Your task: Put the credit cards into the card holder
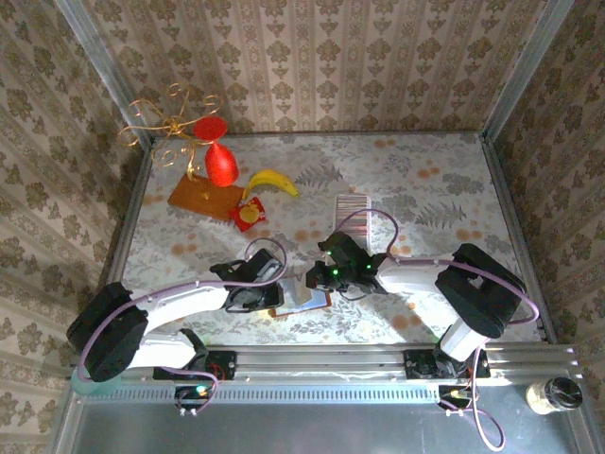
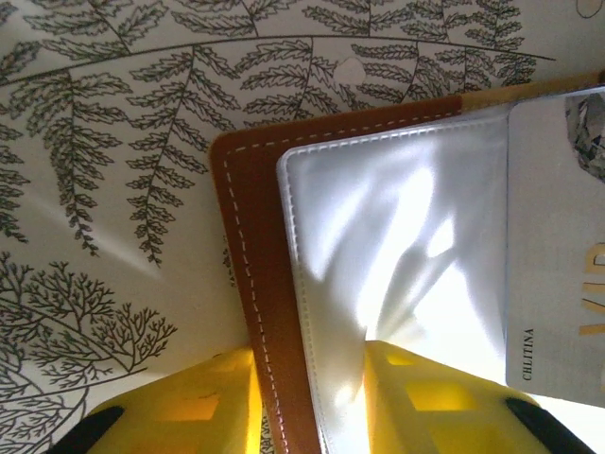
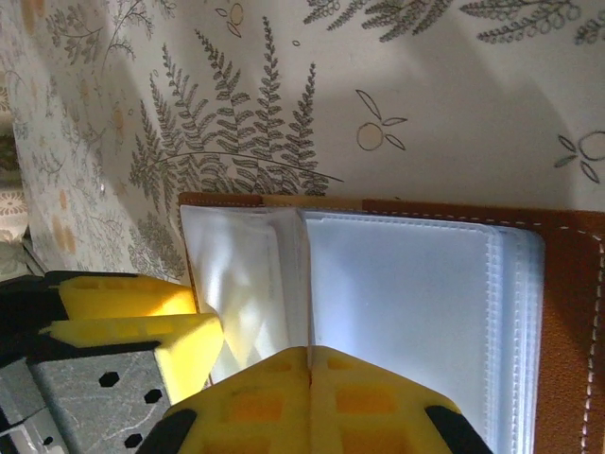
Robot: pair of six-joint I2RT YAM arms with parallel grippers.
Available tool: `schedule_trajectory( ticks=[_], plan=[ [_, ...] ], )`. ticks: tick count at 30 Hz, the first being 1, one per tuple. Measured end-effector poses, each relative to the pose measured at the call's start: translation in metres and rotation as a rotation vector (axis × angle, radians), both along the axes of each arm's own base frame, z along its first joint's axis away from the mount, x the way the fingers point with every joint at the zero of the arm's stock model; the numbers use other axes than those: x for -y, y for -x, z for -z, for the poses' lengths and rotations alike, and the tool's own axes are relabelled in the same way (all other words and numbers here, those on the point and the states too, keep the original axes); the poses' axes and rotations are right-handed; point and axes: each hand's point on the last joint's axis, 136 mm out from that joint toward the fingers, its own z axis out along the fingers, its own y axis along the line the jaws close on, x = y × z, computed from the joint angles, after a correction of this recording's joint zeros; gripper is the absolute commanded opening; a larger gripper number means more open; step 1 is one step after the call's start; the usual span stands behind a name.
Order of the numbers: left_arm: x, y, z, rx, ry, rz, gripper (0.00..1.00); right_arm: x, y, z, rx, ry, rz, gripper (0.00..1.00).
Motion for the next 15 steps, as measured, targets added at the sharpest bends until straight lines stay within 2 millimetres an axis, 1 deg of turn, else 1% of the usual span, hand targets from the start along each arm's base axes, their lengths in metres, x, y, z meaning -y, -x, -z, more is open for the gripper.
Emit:
schedule_trajectory(
  ticks=[8,15],
  plan=[
    [0.0036,-0.0024,-0.0006,0.012,0.018,0.001,0.29,0.0008,0.0009,-0.0032,0.019,-0.042,0.027,0.0],
    [0.0033,-0.0023,-0.0007,0.019,0.025,0.001,0.29,0.003,-0.0004,-0.0017,0.033,-0.056,0.061,0.0]
  ],
)
